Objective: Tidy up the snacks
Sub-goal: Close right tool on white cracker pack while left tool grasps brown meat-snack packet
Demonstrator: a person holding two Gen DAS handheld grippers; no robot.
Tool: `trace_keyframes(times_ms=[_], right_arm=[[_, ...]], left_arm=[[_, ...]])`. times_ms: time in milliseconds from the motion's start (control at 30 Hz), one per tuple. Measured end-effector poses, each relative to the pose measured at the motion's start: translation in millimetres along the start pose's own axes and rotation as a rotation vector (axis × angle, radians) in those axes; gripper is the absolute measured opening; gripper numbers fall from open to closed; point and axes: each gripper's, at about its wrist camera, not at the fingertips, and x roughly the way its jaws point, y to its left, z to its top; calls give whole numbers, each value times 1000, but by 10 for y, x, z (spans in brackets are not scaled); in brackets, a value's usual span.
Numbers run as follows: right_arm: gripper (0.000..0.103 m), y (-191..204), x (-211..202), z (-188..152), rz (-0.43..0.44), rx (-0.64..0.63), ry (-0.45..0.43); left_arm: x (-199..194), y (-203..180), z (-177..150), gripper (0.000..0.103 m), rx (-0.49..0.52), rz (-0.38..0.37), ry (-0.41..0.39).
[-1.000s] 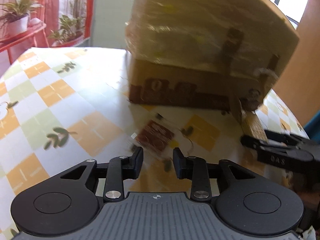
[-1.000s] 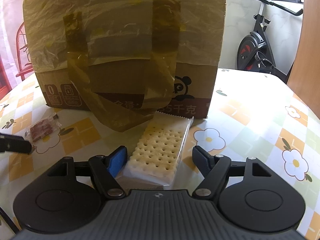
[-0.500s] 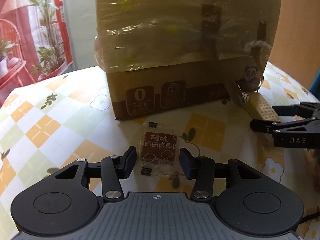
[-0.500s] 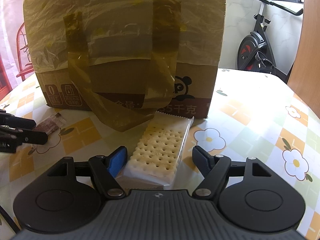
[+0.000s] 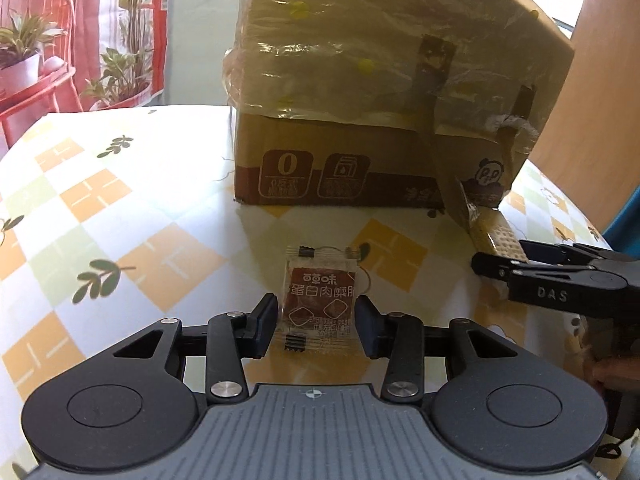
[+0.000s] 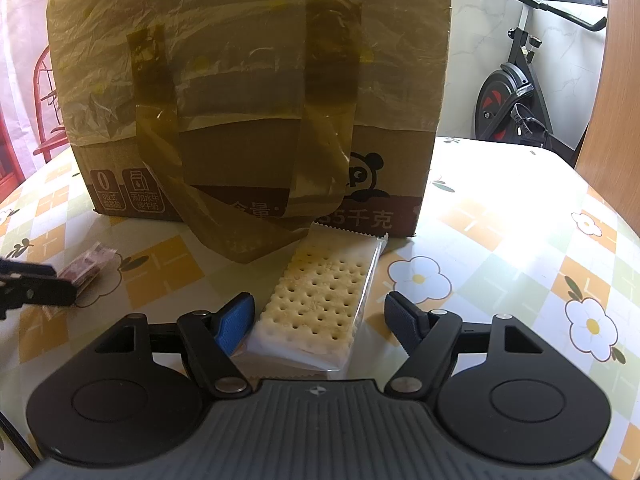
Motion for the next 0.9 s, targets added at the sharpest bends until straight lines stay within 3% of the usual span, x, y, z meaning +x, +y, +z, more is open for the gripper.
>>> trace_keyframes(times_ms=[100,500,733,900], right_arm=[[60,-18,-18,-3,20,10,-12],[55,-30,-83,17,77,31,22],[55,-171,-262,-42,169,182,81],[55,-196,-378,-95,161,211,85]], left_arm=[[-88,-18,-26,44,2,-1,-21],[-293,-4,18,44,-5,-26,-87],[-320,-25,23,44,-5,-39,-99],[-329,-18,38,44,-10,-44,-108]])
